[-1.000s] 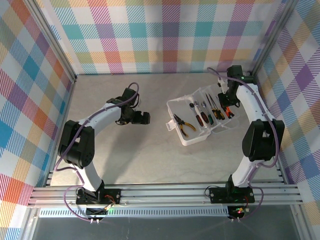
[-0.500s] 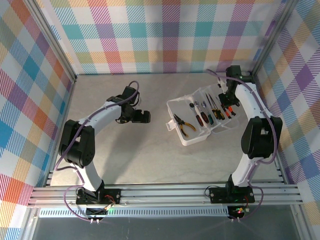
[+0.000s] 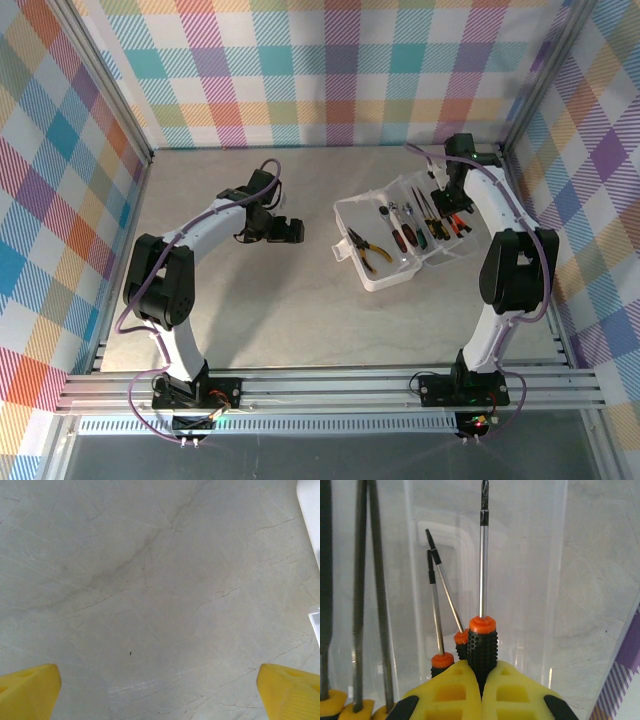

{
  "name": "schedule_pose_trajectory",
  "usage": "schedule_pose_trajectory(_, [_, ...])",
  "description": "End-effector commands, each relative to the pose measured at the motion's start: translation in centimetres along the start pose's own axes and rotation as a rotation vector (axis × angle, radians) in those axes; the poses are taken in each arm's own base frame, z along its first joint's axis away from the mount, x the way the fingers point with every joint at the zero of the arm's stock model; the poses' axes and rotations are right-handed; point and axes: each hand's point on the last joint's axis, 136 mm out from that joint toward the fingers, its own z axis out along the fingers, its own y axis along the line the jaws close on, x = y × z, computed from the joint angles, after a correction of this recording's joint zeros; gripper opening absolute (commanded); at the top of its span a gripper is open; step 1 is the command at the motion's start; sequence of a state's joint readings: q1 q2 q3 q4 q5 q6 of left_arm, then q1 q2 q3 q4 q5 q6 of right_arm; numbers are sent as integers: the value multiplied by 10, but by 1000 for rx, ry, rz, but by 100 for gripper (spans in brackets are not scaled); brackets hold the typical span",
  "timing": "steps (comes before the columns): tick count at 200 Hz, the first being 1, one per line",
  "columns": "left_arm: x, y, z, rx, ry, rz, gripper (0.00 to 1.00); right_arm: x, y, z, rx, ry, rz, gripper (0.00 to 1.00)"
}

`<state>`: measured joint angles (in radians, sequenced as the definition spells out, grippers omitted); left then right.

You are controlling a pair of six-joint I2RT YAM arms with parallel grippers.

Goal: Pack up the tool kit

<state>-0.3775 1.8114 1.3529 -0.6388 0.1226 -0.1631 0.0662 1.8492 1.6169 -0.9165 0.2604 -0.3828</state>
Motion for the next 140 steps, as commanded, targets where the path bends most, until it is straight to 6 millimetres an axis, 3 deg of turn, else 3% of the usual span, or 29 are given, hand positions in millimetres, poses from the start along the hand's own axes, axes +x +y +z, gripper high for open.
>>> schedule_pose_trajectory(1, [2, -6, -4, 17, 19, 9, 100, 6, 15, -2, -54, -10, -25, 0])
schedule_pose_trajectory(12, [2, -6, -5, 17, 18, 9, 100, 7, 19, -2, -58, -11, -26, 0])
schedule_pose_trajectory(47, [2, -7, -9, 18, 15, 8, 100, 6, 21, -12, -65, -40, 3, 15])
schedule_pose_trajectory(140, [5, -9, -32, 5, -32, 7, 100, 6, 13, -66, -44, -171, 123, 46])
